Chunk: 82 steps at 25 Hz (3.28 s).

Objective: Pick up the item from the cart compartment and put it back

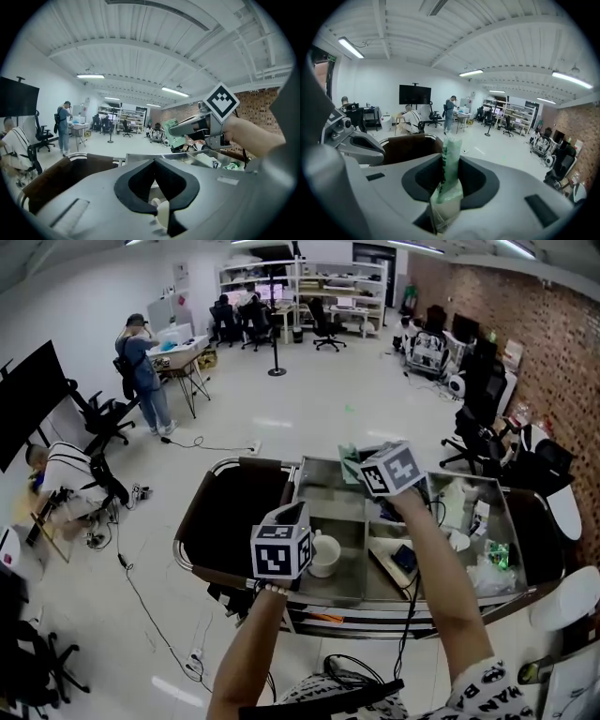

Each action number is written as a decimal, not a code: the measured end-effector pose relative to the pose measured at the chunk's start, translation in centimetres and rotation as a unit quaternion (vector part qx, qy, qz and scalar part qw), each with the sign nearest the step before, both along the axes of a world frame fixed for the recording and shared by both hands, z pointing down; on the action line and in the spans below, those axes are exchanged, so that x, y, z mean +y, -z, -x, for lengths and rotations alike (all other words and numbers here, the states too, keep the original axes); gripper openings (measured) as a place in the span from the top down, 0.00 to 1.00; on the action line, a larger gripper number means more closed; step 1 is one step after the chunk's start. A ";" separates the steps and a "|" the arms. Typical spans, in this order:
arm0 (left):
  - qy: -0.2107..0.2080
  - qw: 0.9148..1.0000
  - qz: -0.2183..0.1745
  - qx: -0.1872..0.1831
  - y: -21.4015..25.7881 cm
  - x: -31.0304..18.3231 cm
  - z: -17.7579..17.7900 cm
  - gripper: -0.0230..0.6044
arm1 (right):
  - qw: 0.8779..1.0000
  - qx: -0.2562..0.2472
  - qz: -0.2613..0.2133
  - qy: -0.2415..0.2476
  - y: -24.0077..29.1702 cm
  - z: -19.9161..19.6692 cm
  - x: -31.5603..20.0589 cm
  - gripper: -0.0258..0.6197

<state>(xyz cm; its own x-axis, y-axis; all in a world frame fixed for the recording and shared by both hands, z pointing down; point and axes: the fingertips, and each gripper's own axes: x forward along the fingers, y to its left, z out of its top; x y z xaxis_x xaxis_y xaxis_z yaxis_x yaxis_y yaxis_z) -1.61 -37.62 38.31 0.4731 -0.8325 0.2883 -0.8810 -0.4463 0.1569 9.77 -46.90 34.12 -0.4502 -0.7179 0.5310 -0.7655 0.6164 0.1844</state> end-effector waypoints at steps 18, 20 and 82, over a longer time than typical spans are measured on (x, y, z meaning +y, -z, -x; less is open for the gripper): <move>0.008 0.998 0.065 0.002 -5.9 -2.4 0.4 0.96 | 0.970 0.135 0.202 0.029 -17.3 1.5 -8.0 0.80; 0.014 0.997 0.070 0.003 -6.4 -2.4 0.8 0.96 | 0.964 0.148 0.220 0.033 -18.8 1.8 -8.1 0.80; 0.043 0.998 -0.030 0.040 -4.8 12.5 4.3 0.96 | 0.973 -0.185 -0.135 -0.008 -2.6 0.8 22.5 0.94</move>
<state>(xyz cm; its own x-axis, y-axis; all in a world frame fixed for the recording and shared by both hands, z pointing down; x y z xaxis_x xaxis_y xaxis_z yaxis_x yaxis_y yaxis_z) -5.93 -25.08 43.15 0.4185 -0.8859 0.2002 -0.9022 -0.3802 0.2035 9.00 -24.38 36.73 -0.5634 -0.8165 0.1259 -0.8188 0.5722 0.0469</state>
